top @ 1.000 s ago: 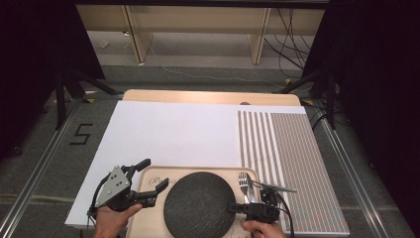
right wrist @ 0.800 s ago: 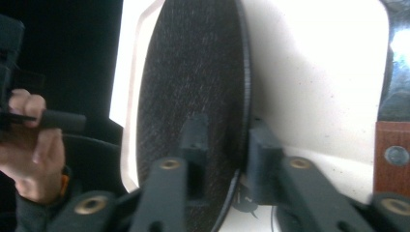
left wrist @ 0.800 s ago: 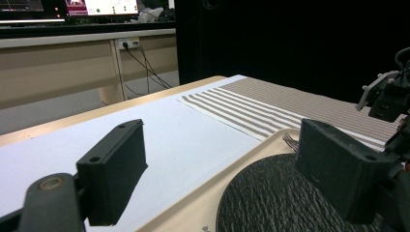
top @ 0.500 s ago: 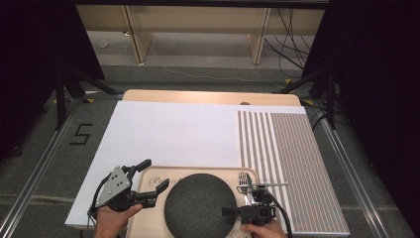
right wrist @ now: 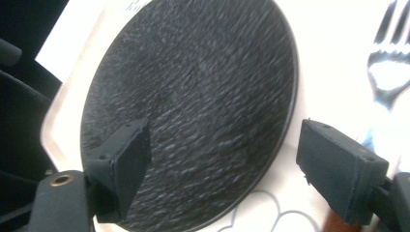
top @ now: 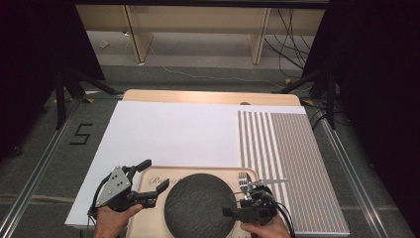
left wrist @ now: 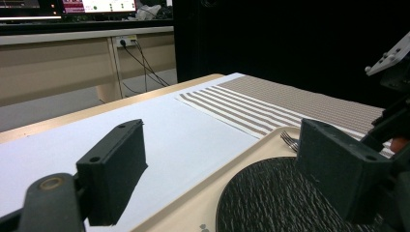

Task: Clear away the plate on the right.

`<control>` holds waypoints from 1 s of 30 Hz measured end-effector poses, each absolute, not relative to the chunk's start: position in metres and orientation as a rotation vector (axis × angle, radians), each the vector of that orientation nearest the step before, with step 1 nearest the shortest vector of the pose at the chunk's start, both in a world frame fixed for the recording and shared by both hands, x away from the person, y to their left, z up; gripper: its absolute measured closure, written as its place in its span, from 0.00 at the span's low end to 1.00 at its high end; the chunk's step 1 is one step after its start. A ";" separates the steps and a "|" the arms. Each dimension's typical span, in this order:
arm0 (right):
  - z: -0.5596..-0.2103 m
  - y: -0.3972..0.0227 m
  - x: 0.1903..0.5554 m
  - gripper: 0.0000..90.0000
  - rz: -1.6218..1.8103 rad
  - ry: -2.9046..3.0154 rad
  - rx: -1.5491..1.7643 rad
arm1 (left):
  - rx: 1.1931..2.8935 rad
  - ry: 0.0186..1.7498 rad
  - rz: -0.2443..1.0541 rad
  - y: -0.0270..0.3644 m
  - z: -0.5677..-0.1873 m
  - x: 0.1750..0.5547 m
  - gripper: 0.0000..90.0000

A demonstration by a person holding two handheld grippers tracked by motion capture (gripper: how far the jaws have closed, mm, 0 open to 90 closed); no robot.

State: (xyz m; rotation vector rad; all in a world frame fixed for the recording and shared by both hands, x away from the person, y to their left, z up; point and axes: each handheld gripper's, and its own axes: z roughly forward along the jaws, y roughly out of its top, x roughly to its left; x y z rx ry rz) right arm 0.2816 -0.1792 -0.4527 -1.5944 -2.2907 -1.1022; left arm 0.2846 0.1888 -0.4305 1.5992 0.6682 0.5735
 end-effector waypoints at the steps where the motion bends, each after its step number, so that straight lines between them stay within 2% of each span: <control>1: -0.450 -0.179 0.281 0.23 -1.088 -2.321 -1.623 | 1.600 0.668 0.573 0.189 -0.431 0.285 0.19; 12: -0.432 -0.194 0.281 0.20 -1.401 -2.426 -1.583 | 1.607 0.667 0.569 0.188 -0.431 0.285 0.19; 30: -0.418 -0.206 0.277 0.18 -1.674 -2.559 -1.554 | 1.611 0.667 0.565 0.188 -0.432 0.284 0.19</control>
